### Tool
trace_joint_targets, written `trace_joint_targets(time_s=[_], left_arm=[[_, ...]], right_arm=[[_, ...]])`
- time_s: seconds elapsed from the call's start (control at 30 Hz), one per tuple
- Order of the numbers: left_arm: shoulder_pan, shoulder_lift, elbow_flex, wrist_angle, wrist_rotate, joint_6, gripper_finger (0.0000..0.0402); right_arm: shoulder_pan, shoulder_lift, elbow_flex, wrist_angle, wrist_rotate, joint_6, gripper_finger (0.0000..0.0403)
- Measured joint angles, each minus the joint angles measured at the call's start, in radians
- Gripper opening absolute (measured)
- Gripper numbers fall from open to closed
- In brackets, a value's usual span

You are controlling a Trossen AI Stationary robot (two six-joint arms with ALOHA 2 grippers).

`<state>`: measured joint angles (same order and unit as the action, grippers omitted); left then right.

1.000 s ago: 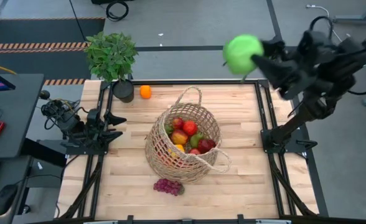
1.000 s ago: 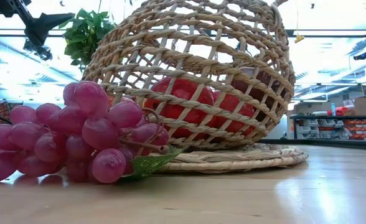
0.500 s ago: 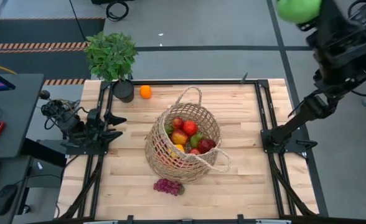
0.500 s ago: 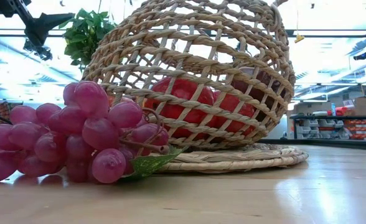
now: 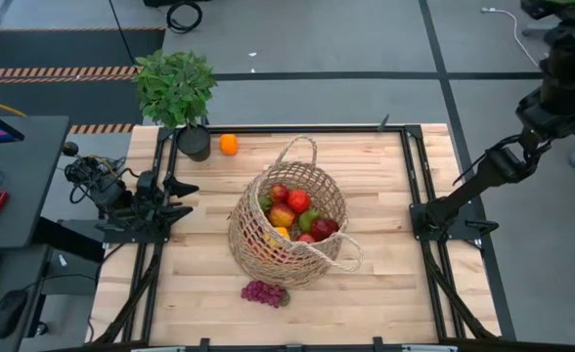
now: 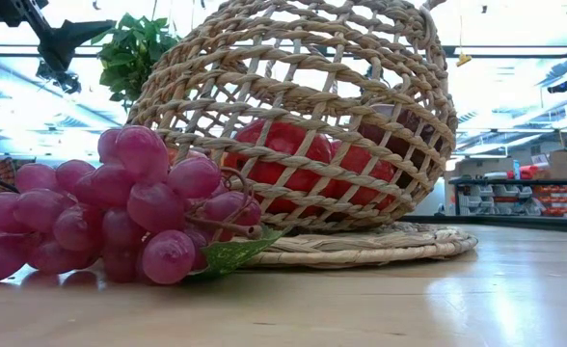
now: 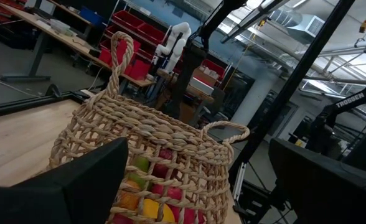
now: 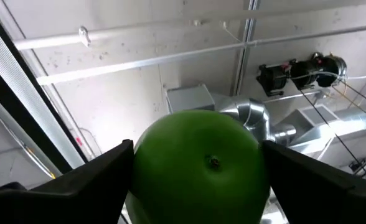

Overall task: Build produce basket
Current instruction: Put the apple into the basket

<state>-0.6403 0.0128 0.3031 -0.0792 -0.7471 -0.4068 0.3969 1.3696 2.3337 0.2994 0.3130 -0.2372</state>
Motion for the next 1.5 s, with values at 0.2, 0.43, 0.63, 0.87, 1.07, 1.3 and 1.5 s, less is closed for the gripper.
trace_joint_targets(time_s=[0.2, 0.43, 0.63, 0.87, 1.07, 1.3, 1.5], left_arm=[[0.0, 0.0, 0.0, 0.0, 0.0, 0.001, 0.0396], [0.0, 0.0, 0.0, 0.0, 0.0, 0.0, 0.0396], [0.0, 0.0, 0.0, 0.0, 0.0, 0.0, 0.0396], [0.0, 0.0, 0.0, 0.0, 0.0, 0.0, 0.0396], [0.0, 0.0, 0.0, 0.0, 0.0, 0.0, 0.0396], [0.0, 0.0, 0.0, 0.0, 0.0, 0.0, 0.0396], [0.0, 0.0, 0.0, 0.0, 0.0, 0.0, 0.0396]], right_arm=[[0.0, -0.013, 0.002, -0.068, 0.011, -0.003, 0.0347], [0.0, -0.016, 0.0, -0.431, 0.257, -0.043, 0.0347], [0.0, -0.022, 0.0, -0.793, 0.422, 0.045, 0.0347], [-0.002, -0.022, 0.0, -1.162, 0.429, 0.248, 0.0347], [-0.002, 0.018, 0.0, -1.474, 0.419, 0.422, 0.0347], [-0.007, 0.114, 0.0, -1.748, 0.373, 0.477, 0.0347], [-0.038, 0.218, 0.0, -1.863, 0.293, 0.424, 0.0347]])
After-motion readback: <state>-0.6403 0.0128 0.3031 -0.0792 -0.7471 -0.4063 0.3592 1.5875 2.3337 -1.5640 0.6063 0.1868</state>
